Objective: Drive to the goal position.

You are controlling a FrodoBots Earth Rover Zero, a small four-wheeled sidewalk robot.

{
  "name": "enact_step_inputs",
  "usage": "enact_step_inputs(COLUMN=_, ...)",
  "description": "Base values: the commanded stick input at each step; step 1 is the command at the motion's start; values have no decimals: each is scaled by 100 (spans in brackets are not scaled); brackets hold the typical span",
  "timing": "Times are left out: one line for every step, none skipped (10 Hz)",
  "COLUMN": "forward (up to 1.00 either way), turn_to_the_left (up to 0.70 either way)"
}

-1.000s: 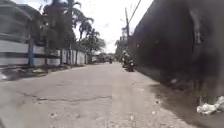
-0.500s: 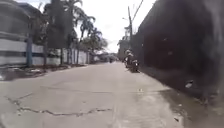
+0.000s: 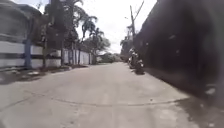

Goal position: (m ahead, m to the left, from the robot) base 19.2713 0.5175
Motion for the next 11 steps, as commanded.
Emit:
enact_step_inputs(forward=100, turn_to_the_left=0)
enact_step_inputs(forward=100, turn_to_the_left=0)
enact_step_inputs(forward=100, turn_to_the_left=0)
enact_step_inputs(forward=100, turn_to_the_left=0)
enact_step_inputs(forward=100, turn_to_the_left=0)
enact_step_inputs(forward=100, turn_to_the_left=0)
enact_step_inputs(forward=100, turn_to_the_left=0)
enact_step_inputs(forward=100, turn_to_the_left=0)
enact_step_inputs(forward=100, turn_to_the_left=0)
enact_step_inputs(forward=100, turn_to_the_left=0)
enact_step_inputs(forward=100, turn_to_the_left=-24)
